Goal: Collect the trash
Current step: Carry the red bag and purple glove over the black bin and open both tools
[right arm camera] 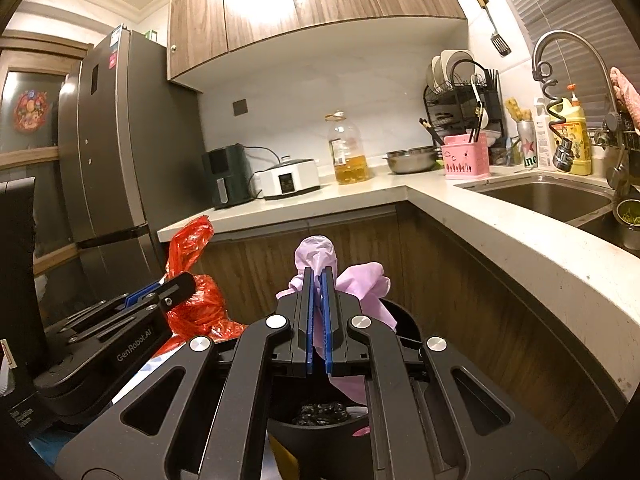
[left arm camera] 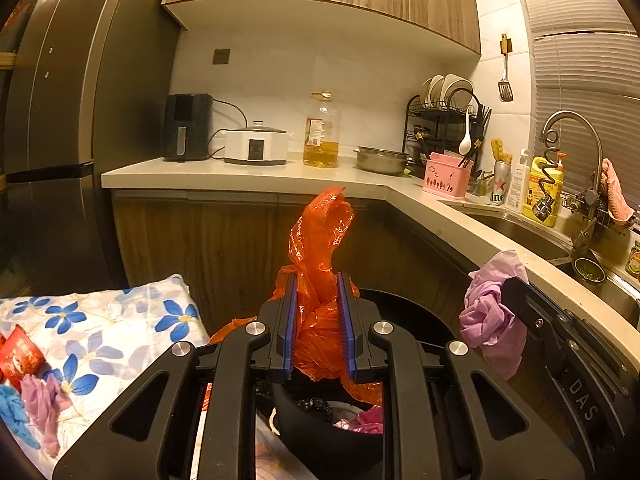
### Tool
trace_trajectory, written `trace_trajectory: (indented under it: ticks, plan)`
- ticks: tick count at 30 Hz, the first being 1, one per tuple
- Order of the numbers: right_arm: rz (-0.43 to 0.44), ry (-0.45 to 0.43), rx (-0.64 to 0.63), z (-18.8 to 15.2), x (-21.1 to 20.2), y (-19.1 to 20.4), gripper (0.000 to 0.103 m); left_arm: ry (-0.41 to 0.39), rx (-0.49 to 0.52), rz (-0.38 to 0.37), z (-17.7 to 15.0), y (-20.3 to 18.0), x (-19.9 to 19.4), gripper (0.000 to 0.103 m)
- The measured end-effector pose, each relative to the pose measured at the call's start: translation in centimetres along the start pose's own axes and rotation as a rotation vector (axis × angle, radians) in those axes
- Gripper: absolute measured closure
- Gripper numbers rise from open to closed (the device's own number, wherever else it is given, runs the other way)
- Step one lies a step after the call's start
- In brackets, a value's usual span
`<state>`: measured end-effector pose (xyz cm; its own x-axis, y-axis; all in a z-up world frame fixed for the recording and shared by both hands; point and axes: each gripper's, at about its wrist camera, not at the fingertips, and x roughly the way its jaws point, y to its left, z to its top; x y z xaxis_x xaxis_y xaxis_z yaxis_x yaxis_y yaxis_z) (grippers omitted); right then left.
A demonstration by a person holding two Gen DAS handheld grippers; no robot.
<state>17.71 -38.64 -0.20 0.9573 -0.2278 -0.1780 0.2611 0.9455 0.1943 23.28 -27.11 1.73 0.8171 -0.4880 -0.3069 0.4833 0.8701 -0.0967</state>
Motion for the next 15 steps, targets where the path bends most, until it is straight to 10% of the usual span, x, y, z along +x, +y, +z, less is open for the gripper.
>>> trace_trajectory:
  ticks: [15]
  plan:
    - [0.013,0.026,0.015,0.2,2.1,-0.6,0.099,0.018,0.016,-0.023,0.0,-0.6,2.4,0.083]
